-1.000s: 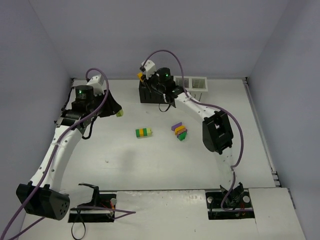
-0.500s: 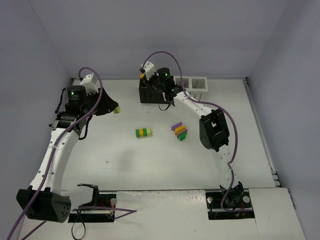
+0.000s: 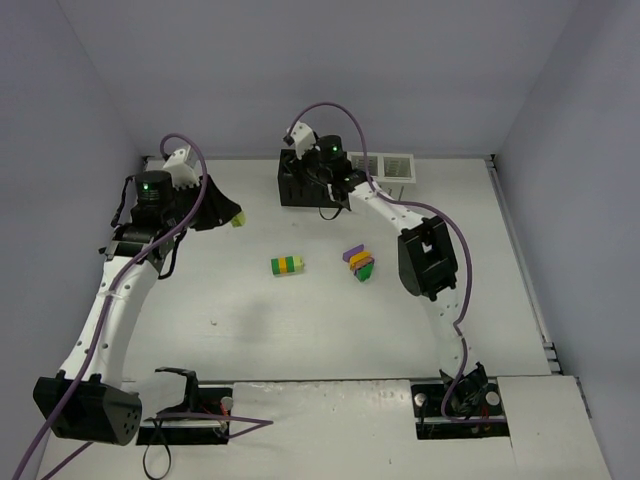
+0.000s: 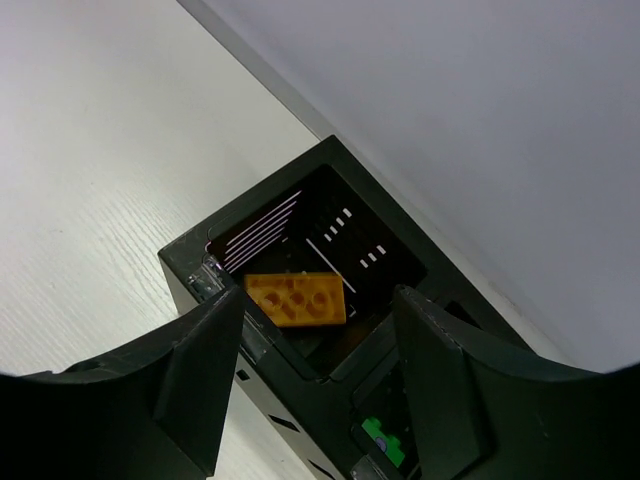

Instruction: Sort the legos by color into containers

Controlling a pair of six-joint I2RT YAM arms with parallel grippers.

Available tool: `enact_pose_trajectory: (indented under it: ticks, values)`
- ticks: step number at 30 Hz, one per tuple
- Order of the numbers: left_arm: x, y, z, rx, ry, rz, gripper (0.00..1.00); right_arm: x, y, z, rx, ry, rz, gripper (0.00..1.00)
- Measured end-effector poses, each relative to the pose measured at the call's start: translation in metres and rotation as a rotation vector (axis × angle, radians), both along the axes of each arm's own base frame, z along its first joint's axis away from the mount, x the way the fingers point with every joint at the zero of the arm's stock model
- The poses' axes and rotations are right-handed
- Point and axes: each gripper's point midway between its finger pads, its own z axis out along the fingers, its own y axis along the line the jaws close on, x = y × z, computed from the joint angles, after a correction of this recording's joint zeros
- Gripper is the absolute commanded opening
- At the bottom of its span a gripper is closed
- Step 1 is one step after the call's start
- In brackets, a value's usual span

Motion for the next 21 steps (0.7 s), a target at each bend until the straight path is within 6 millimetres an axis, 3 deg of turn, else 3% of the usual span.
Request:
enact_pose_trajectory:
  ticks: [4, 8, 11, 15, 18, 21]
  values:
    - [-0.001, -0.003, -0.003, -0.012, 0.006, -0.012, 0.07, -0.004, 0.0, 0.002, 0.017, 0.012, 0.003, 0.57]
    - [-0.002, -0.008, 0.001, -0.036, -0.001, -0.034, 0.07, -0.036, -0.007, 0.008, 0.044, 0.061, 0.04, 0.55]
    - [-0.002, -0.012, 0.005, -0.066, -0.01, -0.055, 0.07, -0.075, -0.015, 0.029, 0.091, 0.081, 0.074, 0.54]
    - [-0.002, -0.019, 0.005, -0.138, -0.009, -0.091, 0.07, -0.135, -0.021, 0.085, 0.205, 0.024, 0.139, 0.56]
    - [-0.001, -0.024, 0.004, -0.203, 0.008, -0.114, 0.07, -0.185, -0.013, 0.123, 0.295, -0.033, 0.215, 0.57]
    - [0.002, -0.03, 0.005, -0.258, 0.021, -0.14, 0.07, -0.228, -0.002, 0.139, 0.355, -0.051, 0.287, 0.59]
